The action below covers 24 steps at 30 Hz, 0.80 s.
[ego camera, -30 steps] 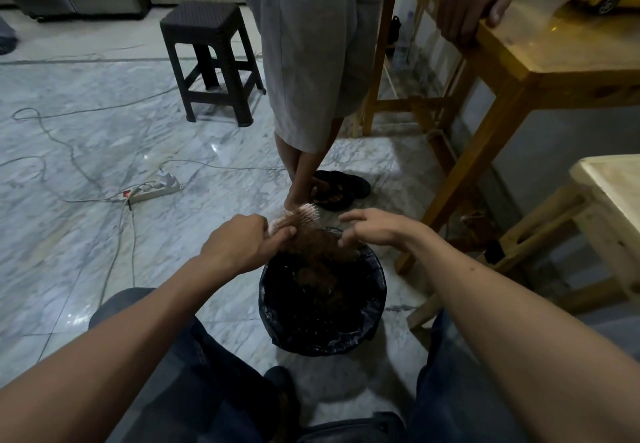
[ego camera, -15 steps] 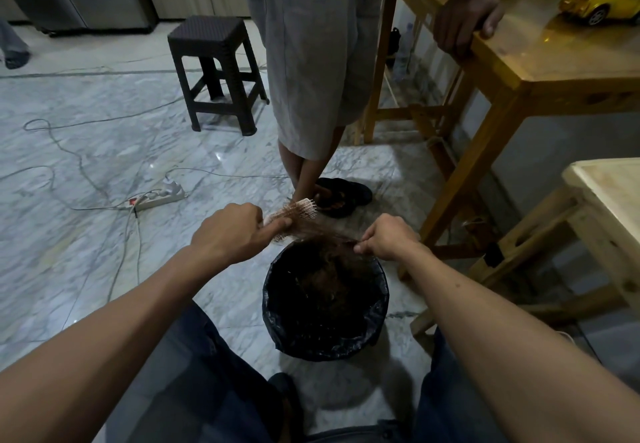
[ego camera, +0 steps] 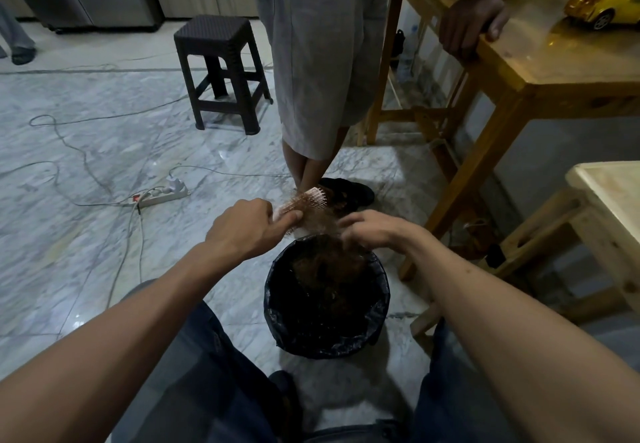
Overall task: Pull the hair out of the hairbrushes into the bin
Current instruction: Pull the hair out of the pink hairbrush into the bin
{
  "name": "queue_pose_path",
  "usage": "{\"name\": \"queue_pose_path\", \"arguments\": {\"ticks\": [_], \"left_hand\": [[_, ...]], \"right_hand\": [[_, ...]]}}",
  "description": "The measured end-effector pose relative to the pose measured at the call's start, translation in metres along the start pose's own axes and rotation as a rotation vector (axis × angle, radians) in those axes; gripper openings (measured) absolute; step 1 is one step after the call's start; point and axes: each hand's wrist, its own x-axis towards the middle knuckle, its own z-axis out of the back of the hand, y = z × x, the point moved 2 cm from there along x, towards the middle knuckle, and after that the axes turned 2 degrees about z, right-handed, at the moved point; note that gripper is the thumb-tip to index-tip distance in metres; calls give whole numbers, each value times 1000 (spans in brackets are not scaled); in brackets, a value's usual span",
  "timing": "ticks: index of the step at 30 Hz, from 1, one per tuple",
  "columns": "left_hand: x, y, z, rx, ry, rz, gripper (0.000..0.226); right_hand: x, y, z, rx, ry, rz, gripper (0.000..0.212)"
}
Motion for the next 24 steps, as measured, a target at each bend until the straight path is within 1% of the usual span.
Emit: {"name": "queue_pose_path", "arguments": {"ticks": [2, 3, 4, 6, 10, 14, 16, 19, 21, 22, 23, 24], "left_hand": [[-1, -6, -3, -5, 6, -4, 70], [-1, -8, -4, -3, 6, -5, 70], [-1, -10, -4, -1, 6, -7, 70], [-1, -8, -3, 2, 15, -7, 67], [-1, 1, 1, -2, 71, 18, 67], [-1, 8, 12, -62, 91, 110, 68], [-2, 11, 16, -86, 80, 133, 68], [-5, 8, 14, -117, 56, 108, 67], [-8, 3, 10, -93, 44, 63, 66], [-10, 0, 9, -79, 39, 43, 65], [-11, -2, 8, -74, 38, 32, 65], [-11, -5, 7, -75, 43, 28, 65]], "right_hand": [[1, 8, -2, 108, -34, 71, 50], [2, 10, -3, 144, -74, 109, 40], [3, 10, -3, 160, -138, 136, 30], [5, 7, 0, 123, -274, 138, 22], [10, -14, 6, 29, -381, -17, 12], [4, -35, 15, 24, -454, -203, 19], [2, -40, 16, -19, -440, -245, 23], [-1, -34, 10, -97, -308, -203, 27], [-6, -22, 8, -97, -163, -136, 42], [-9, -14, 5, -57, -92, -94, 51], [-12, -6, 4, 15, -40, -51, 60], [-12, 1, 2, 102, -22, -9, 67]]}}
